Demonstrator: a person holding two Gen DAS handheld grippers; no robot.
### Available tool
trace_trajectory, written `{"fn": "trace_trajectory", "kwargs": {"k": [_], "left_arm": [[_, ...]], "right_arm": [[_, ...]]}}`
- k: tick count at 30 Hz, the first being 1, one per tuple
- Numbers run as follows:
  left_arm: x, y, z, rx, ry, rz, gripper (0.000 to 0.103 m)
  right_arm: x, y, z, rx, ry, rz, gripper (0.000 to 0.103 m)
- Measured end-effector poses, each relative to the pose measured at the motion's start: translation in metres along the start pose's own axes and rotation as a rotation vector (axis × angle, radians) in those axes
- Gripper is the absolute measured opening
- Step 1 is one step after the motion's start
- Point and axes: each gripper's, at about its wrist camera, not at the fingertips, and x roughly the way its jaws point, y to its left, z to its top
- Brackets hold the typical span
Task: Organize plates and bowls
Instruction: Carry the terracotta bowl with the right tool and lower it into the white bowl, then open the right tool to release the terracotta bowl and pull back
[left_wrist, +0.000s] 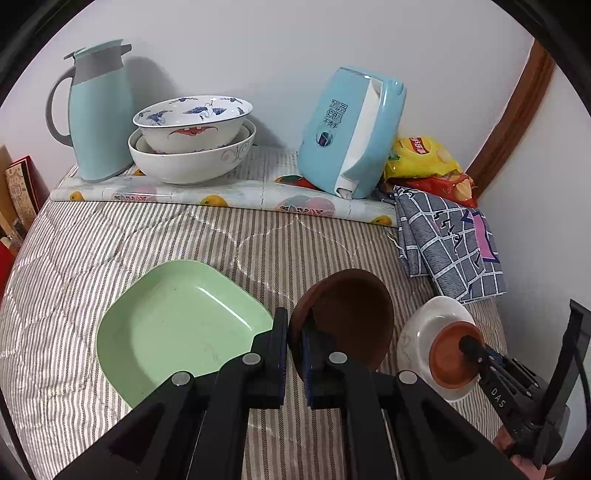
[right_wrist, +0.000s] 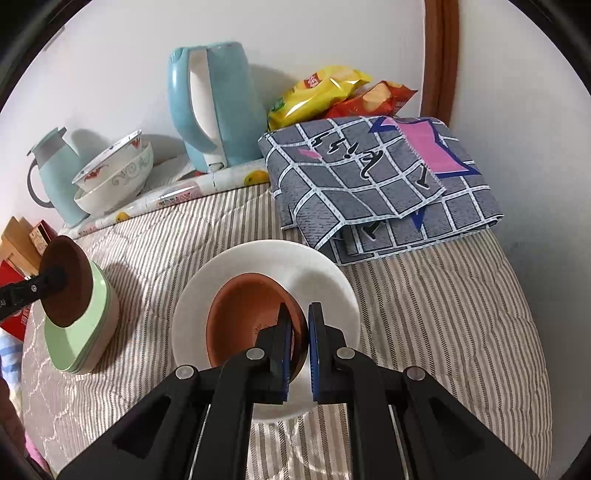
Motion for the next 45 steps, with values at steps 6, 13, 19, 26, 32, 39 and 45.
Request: {"fn": "trace_trajectory", "kwargs": {"k": [6,13,19,26,32,39,45], "left_arm": [[0.005,0.003,0.003,-0.007,0.005,-0.004,0.007],[0.011,0.005,0.005,-0.002,0.012,-0.005,0.007],[0.013,0.005,0.004,0.004,0.015,-0.015,0.007],[0.014,0.006,0.004,0.005,0.014,-0.018,0.007],[0.019,0.009,0.002,-0.004,0.025,-0.024,0.007],[0.022,0.012,0.002,-0.017,0.032,-0.026,0.007],[0.021,0.011,0.0,-0.02,0.037,-0.029,0.007]], "right_arm": [[0.013,0.003,0.003,-0.012,0.017,-0.021,0.009],[0.023,0.005,0.004,-0.021,0.043,-0.028,0.009],[0.029,0.009,0.006,-0.029,0.065,-0.038,0.009],[0.033,0.011,0.008,-0.05,0.083,-0.064,0.008],[0.042,0.014,0.008,-0.086,0.108,-0.107,0.009],[0.046,0.016,0.007,-0.103,0.121,-0.123,0.011],[0.045,0.02,0.005,-0.124,0.115,-0.135,0.013]]}}
